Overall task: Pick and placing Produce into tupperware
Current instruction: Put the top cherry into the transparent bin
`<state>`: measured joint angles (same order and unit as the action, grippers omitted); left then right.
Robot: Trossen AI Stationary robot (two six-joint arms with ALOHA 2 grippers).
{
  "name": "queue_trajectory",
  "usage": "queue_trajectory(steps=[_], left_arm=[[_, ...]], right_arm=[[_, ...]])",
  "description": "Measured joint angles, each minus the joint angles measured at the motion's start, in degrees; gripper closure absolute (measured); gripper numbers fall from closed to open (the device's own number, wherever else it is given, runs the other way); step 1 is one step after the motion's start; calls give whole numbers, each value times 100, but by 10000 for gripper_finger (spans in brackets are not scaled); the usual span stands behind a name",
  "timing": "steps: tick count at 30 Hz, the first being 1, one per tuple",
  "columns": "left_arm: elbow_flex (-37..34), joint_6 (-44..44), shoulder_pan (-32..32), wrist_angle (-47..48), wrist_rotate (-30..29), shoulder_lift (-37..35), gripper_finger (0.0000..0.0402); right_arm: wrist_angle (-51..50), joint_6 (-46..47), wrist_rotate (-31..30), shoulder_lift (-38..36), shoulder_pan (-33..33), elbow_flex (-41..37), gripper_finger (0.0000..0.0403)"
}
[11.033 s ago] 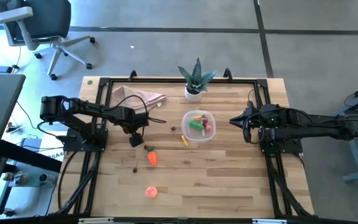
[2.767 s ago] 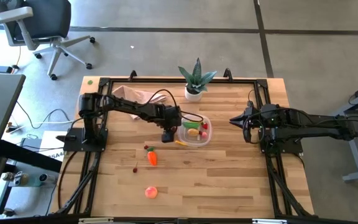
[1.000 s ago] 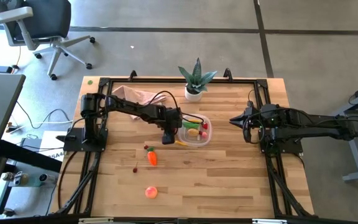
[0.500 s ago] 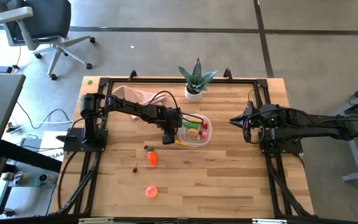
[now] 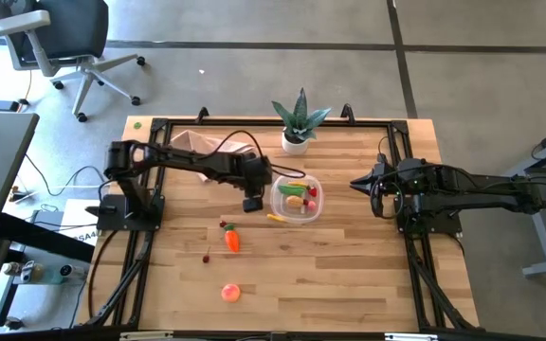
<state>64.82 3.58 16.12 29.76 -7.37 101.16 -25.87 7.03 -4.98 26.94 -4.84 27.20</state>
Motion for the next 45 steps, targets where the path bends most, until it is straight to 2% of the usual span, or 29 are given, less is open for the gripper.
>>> queue_trajectory(steps=[5, 10, 12, 32, 45], left_arm=[[0, -5, 0, -290, 96, -406, 326], [7, 47, -1, -1037, 1127, -596, 325], [44, 50, -7, -1144, 1235, -597, 326], [801, 226, -150, -1208, 988, 770, 325], [846, 239, -146, -1240, 682, 861, 325]], right_arm=[[0, 0, -2, 0, -2, 0, 367], [0, 0, -2, 0, -2, 0, 367], [0, 0, 0, 2, 0, 0, 367], [0, 0, -2, 2, -2, 0, 367], [0, 0, -2, 2, -2, 0, 367]])
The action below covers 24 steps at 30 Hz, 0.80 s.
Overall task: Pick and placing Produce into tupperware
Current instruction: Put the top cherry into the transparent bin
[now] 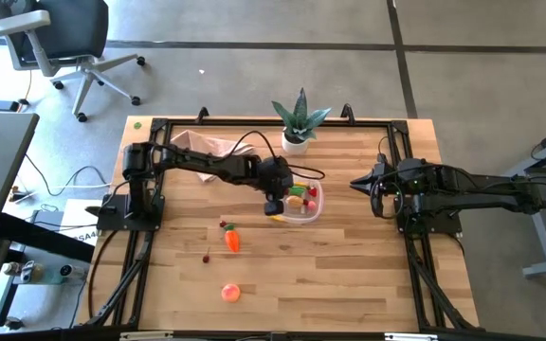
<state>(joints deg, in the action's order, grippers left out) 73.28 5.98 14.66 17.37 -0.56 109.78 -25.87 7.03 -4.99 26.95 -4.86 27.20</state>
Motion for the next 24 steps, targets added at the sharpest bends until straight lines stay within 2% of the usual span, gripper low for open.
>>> queue_trajectory(steps=[24], left_arm=[[-3, -130, 108, -91, 116, 291, 325]], right_arm=[[0, 0, 2, -1, -1, 0, 367]])
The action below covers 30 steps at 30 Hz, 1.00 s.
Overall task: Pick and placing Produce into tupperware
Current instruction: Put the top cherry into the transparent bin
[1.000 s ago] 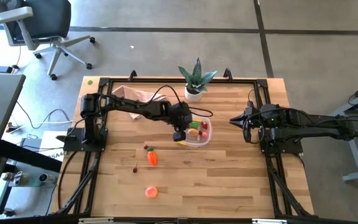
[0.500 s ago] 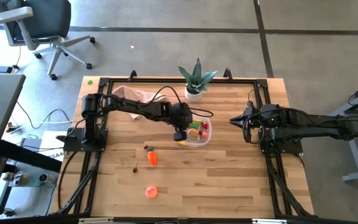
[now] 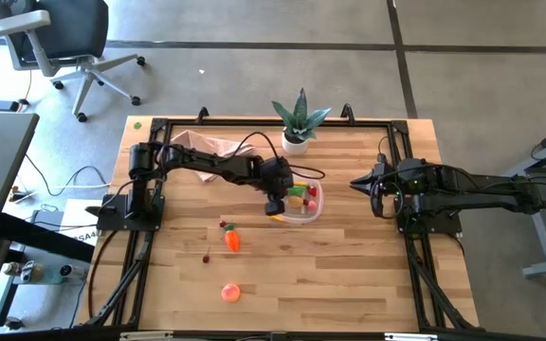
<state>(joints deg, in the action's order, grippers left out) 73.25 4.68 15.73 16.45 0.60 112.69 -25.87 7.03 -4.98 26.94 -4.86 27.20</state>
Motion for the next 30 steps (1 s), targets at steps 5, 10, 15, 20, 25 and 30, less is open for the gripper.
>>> queue_trajectory(steps=[5, 10, 15, 20, 25, 30], left_arm=[[1, -2, 2, 3, 0, 2, 325], [1, -2, 2, 21, 0, 2, 325], [1, -2, 2, 23, 2, 2, 325], [1, 84, -1, 21, 52, 2, 325], [1, 90, -1, 21, 142, 2, 325], [1, 94, -1, 19, 151, 0, 325]], right_arm=[[-1, 0, 1, 2, 0, 0, 367], [0, 0, 1, 0, 0, 0, 367], [0, 0, 1, 2, 2, 0, 367], [0, 0, 1, 2, 1, 0, 367], [0, 0, 1, 2, 0, 0, 367], [0, 0, 1, 1, 1, 0, 367]])
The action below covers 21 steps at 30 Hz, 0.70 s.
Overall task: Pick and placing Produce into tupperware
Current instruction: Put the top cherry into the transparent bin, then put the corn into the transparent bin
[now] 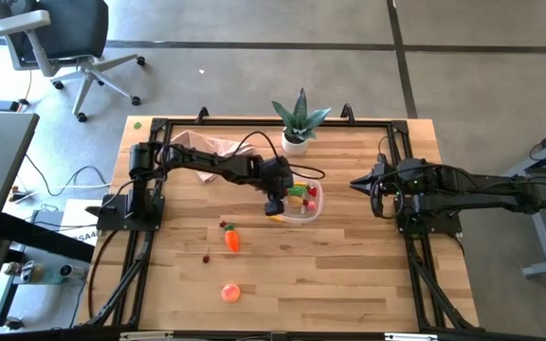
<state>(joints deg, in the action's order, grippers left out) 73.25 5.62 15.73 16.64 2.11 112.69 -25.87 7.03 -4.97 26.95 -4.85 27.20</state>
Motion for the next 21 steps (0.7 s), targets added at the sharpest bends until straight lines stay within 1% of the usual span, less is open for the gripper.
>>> queue_trajectory(steps=[3, 5, 11, 15, 19, 21], left_arm=[[0, 8, 0, 0, -4, -1, 323], [0, 12, 0, 0, -6, -1, 313], [0, 10, 0, -16, -20, -4, 259], [2, 12, 0, -22, -269, -8, 230], [246, 12, 0, 259, -361, -8, 216], [489, 12, 0, 602, -363, -8, 213]], right_arm=[[0, 0, 0, -1, 0, 0, 367], [0, -2, -2, 1, 1, 0, 367], [0, 0, 0, 1, -1, 0, 367], [0, 0, -1, 1, -1, 0, 367], [0, 0, -2, -1, -1, 0, 367], [0, -1, -1, 1, 0, 0, 367]])
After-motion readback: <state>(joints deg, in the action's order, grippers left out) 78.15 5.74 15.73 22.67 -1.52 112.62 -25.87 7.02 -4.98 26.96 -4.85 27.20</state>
